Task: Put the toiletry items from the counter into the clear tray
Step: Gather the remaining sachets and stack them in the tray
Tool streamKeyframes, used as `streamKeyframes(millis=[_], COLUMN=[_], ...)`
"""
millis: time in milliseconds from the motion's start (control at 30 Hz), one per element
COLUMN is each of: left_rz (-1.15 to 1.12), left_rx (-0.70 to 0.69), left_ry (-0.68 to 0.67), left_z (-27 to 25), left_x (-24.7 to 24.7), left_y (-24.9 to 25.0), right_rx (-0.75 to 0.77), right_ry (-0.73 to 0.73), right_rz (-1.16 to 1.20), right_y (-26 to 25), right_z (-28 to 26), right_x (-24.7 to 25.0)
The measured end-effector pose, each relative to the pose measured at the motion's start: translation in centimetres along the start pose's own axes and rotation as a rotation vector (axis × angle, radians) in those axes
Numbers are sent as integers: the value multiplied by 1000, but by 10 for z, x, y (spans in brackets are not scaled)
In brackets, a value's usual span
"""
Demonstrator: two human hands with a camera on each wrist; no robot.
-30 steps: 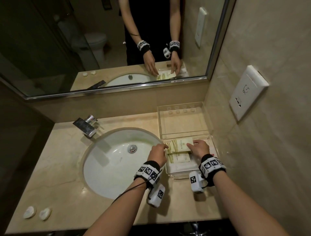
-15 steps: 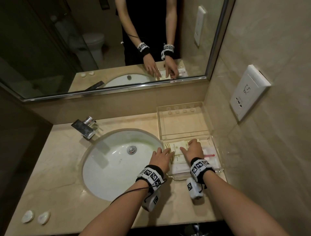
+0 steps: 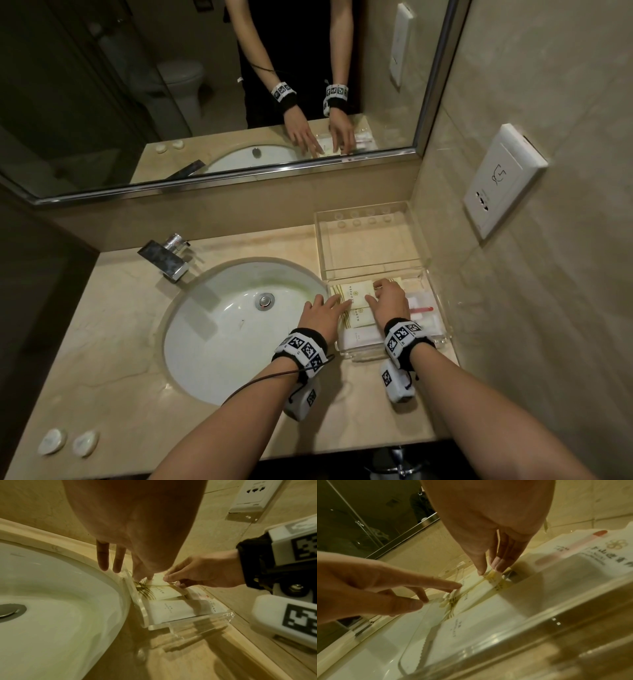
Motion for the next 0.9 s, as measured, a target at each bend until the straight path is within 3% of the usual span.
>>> streamKeyframes(millis=[333, 433, 533, 667, 900], left_rz=[-172, -410, -757, -986, -1204], left_rx=[22, 60, 162, 288, 459], left_ry=[84, 192, 212, 172, 285], left_z=[1, -1, -5, -13, -65], left_x=[6, 22, 30, 30, 33], left_y=[-10, -25, -50, -88, -172], right_rx=[5, -2, 32, 112, 288], right_ry=[-49, 14, 100, 133, -12], right_rz=[33, 76, 162, 326, 418], right_y=[3, 2, -9, -43, -140], right_z=[1, -2, -4, -3, -3], right_x=[8, 17, 27, 33, -7])
Point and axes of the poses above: each hand's wrist, its own z-axis towards the middle knuckle, its own x-axis out of the back of the hand, y = z × x, the point moved 8 cm from there along z, towards the middle knuckle, and after that the axes turned 12 degrees about x, right-handed, at the moved point
